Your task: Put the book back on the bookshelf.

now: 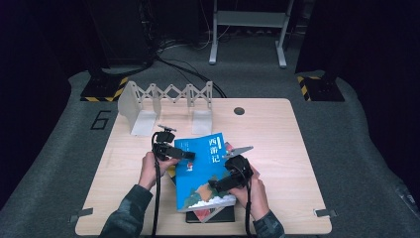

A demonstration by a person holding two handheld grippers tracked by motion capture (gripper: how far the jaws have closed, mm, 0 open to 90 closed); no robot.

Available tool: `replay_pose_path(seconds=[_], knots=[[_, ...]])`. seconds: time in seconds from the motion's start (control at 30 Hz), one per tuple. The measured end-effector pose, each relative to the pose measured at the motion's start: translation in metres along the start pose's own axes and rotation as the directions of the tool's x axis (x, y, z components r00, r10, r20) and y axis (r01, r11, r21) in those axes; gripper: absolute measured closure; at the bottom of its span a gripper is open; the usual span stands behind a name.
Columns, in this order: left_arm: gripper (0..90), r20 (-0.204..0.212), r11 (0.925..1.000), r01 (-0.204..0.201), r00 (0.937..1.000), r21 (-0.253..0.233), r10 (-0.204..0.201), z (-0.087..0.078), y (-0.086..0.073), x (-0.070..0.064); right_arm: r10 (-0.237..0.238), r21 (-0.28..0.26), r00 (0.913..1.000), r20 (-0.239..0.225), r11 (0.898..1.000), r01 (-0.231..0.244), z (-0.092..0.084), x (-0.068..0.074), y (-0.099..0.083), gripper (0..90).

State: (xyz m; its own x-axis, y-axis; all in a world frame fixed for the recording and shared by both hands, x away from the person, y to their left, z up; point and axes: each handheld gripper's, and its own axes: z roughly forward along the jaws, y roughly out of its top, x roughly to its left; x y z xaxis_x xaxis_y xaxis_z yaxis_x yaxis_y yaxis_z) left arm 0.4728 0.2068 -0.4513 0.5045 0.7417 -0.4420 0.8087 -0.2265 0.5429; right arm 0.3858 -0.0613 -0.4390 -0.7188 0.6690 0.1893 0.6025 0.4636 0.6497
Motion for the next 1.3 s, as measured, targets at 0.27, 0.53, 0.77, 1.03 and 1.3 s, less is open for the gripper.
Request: replay_pose_path(seconds=[0.27, 0.53, 0.77, 1.03, 1.3], knots=[[3.5, -0.056, 0.9997, -0.023, 0.9982, 0.003, 0.023, -0.004, 0.001, -0.007, 0.007, -0.001, 1.0, 0.003, 1.0, -0.007, 0.0, 0.0, 0.0, 0.0], [8.3, -0.082, 0.9985, -0.048, 0.9954, 0.027, 0.05, -0.012, 0.005, -0.009, 0.008, -0.002, 0.9999, -0.011, 1.0, -0.008, 0.0, -0.002, -0.001, 0.0], [14.6, -0.045, 0.9998, -0.017, 0.9988, 0.01, 0.017, -0.016, 0.005, -0.003, 0.019, -0.009, 0.9996, -0.02, 1.0, -0.019, 0.001, -0.002, -0.002, 0.0], [16.5, 0.001, 0.9993, 0.037, 0.9993, 0.001, -0.037, -0.012, 0.005, 0.003, 0.021, -0.017, 0.9995, -0.023, 1.0, -0.021, 0.001, -0.003, -0.003, 0.0], [15.5, 0.033, 0.9988, 0.048, 0.9983, 0.002, -0.048, -0.008, 0.006, 0.008, 0.02, -0.018, 0.9997, -0.016, 1.0, -0.02, 0.002, -0.003, -0.002, 0.0]])
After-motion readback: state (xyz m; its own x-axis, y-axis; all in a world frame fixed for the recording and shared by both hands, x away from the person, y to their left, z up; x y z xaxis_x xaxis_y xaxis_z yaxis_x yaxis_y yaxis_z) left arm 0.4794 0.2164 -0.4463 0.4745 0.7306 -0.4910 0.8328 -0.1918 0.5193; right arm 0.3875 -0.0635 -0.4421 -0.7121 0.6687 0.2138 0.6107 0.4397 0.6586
